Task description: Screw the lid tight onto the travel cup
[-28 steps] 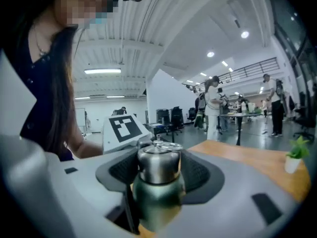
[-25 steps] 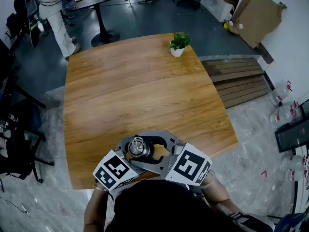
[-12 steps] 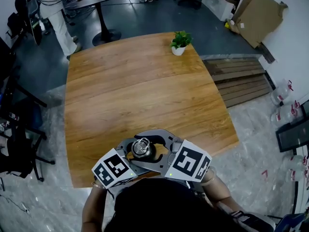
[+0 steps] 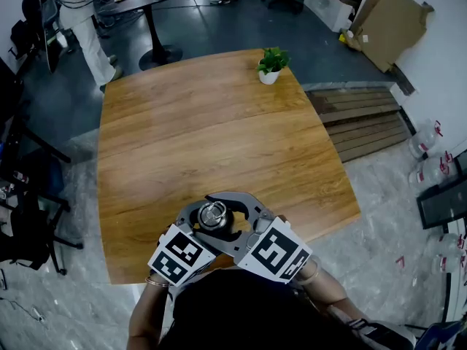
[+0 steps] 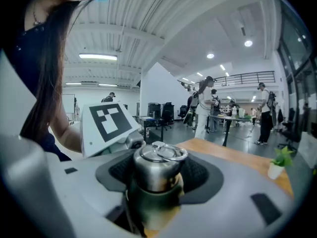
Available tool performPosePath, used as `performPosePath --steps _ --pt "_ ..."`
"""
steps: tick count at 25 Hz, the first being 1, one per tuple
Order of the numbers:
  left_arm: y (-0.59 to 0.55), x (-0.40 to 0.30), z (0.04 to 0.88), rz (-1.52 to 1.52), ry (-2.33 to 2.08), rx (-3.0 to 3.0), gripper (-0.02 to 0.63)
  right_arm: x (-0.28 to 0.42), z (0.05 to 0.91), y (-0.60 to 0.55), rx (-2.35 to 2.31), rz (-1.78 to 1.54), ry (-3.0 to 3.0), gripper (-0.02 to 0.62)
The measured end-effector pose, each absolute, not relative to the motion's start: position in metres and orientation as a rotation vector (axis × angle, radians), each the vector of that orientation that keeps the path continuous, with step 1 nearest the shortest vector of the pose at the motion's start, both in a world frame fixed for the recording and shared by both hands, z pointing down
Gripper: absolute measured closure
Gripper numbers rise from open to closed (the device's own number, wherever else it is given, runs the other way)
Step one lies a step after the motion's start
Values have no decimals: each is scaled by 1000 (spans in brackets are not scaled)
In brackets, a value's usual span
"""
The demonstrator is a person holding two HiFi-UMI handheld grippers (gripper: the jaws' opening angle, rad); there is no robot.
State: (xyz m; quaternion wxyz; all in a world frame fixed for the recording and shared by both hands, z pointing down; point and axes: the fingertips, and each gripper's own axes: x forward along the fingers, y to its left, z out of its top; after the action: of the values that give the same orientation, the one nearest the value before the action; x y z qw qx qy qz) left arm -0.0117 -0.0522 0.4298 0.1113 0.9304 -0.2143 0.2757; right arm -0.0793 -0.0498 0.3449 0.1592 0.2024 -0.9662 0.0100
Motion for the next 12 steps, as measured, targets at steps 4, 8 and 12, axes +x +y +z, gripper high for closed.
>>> performPosePath --steps 4,8,12 --pt "-57 -15 432 850 -697 2724 213 -78 347 -52 606 17 -2745 328" --pt "-59 -18 438 879 -736 2706 213 -79 353 -53 613 27 -2734 330" --pt "-60 -22 448 902 -776 2676 213 -80 363 -52 568 40 -2710 328"
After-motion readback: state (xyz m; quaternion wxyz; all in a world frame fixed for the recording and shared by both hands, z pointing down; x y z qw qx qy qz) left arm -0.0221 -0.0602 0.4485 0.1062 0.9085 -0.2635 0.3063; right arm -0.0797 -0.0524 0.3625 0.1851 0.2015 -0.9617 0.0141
